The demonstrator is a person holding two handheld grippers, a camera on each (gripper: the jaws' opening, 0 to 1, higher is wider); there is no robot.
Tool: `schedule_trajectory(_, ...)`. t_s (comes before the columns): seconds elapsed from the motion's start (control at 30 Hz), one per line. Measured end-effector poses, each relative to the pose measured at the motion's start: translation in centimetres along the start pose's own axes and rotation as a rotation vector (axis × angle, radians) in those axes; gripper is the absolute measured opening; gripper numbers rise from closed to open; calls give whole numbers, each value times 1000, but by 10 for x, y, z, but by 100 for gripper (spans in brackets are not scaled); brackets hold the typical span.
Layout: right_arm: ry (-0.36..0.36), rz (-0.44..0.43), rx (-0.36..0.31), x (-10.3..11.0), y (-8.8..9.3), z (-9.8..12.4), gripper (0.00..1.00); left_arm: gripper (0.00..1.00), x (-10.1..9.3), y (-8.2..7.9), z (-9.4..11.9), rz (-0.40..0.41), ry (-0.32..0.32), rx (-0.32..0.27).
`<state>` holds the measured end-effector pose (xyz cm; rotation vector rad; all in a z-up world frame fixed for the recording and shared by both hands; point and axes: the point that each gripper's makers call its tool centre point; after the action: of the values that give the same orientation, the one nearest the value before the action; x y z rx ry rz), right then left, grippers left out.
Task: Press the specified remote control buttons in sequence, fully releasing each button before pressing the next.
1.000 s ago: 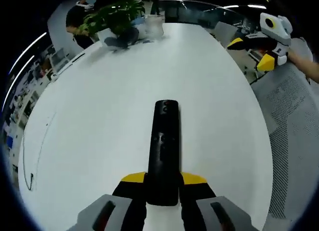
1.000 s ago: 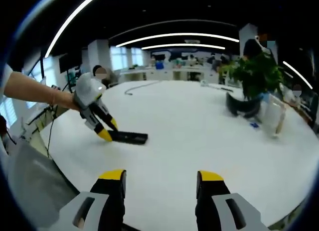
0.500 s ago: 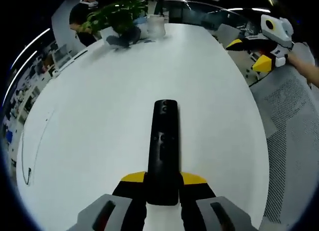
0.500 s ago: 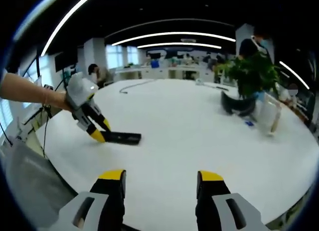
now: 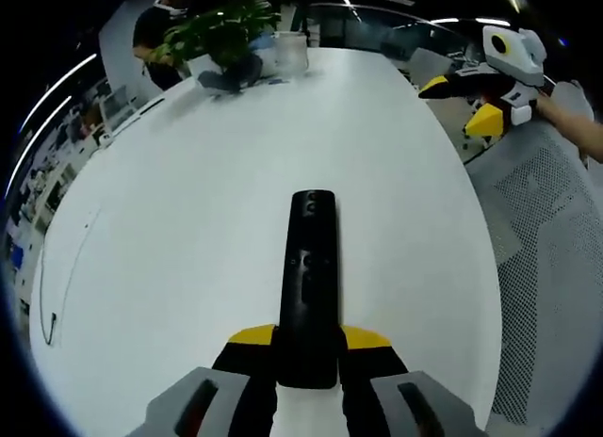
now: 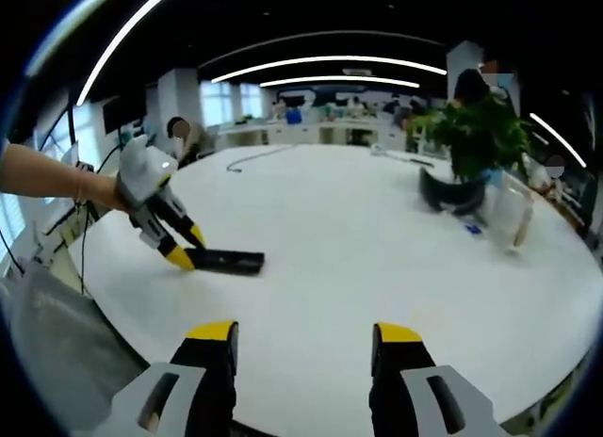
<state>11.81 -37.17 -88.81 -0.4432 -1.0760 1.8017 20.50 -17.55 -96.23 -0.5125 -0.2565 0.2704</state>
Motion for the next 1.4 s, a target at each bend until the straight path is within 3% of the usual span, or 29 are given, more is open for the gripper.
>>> schedule_trajectory(0.3, -3, 11, 33, 1, 5, -1, 55, 24, -5, 0, 1, -35, 16, 44)
schedule_trajectory(0.73, -32, 3, 47, 6, 7, -3, 52, 24, -13, 2, 4, -55, 16, 58)
schedule_trajectory(1.4, -6, 16, 25, 1, 2, -1, 50, 24, -26, 4, 8, -72, 18, 75)
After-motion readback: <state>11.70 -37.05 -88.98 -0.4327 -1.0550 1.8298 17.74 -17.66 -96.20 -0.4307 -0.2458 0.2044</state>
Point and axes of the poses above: the point that each gripper's makers call its tool centre point, and the gripper's own axes: z roughly backward along the fingers, x roughly to its left, y roughly out of its underside, and after that the axes turned 11 degrees about -y, right-handed
